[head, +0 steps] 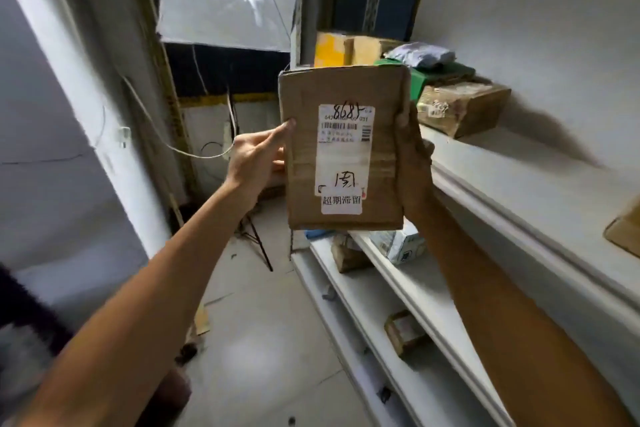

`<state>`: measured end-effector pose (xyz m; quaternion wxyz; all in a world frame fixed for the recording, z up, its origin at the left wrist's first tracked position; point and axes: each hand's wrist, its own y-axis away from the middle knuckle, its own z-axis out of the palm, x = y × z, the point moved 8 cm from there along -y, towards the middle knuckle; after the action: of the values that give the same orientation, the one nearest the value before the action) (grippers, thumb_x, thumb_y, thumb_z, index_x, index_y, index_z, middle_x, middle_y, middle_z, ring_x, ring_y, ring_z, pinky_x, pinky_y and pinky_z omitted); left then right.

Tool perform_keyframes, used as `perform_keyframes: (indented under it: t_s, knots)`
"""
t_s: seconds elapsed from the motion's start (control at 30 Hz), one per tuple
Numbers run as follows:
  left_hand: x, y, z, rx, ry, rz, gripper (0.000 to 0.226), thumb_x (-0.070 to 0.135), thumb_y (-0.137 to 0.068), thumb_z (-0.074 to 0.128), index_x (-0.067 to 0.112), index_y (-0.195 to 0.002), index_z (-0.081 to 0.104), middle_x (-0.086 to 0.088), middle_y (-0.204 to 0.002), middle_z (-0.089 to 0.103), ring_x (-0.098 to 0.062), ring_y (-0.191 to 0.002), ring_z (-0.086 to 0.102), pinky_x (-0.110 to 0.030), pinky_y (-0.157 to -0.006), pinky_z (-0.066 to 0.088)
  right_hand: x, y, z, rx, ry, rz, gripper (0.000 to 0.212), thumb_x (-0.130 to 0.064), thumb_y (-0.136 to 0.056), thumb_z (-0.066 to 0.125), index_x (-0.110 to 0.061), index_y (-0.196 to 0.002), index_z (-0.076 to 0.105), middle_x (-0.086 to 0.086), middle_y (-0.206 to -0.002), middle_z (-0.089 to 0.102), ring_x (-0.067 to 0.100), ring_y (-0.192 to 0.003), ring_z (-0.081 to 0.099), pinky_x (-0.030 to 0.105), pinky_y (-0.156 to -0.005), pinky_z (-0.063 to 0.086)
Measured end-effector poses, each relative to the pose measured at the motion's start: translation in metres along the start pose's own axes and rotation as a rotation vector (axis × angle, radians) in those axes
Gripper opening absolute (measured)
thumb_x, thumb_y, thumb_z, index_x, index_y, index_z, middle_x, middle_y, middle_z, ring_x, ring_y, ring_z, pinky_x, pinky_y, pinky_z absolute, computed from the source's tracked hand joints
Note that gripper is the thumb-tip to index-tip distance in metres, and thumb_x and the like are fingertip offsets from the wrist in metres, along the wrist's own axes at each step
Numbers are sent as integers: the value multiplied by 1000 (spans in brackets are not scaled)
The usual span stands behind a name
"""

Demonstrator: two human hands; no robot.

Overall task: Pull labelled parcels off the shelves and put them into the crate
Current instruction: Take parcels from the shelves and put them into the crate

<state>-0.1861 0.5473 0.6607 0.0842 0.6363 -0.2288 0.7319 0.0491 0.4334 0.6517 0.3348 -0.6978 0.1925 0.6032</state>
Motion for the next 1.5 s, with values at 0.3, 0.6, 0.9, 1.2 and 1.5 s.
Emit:
perform_keyframes:
  t_s: [0.3,0.6,0.9,1.2,1.5]
  knots:
    - [-80,123,-188,391,-323,-269,63,77,-71,70,15,-62,74,-3,-66,73,-26,-66,73,-50,-74,62,91,97,188,-560,-173,212,77,-64,-88,63,-27,-151,40,11,-134,64,35,-121,64,61,-100,50]
    - [-144,308,-309,662,-477,-497,52,74,-80,64,23,-74,75,12,-70,72,6,-64,65,-16,-56,47,170,262,311,-902,-81,480,77,-70,-78,68,-32,-143,52,6,-136,64,31,-126,60,58,-106,46]
    - [-225,480,-357,981,270,-528,59,64,-69,79,22,-111,76,-3,-109,77,-22,-104,72,-46,-99,54,210,423,364,-1110,102,528,45,-54,-98,52,-37,-140,54,-6,-131,67,20,-122,63,47,-98,54]
    - [-231,617,-397,1160,401,-620,54,61,-79,72,25,-119,70,-2,-110,76,-19,-100,73,-41,-93,56,215,562,422,-1337,226,615,46,-57,-95,54,-44,-138,55,-8,-122,71,20,-114,66,43,-86,56]
    - [-235,728,-427,1516,555,-695,47,53,-74,80,18,-105,77,-5,-93,79,-26,-89,75,-40,-85,60,226,673,481,-1585,369,694,45,-63,-88,59,-55,-132,55,-6,-120,72,22,-109,69,50,-93,56]
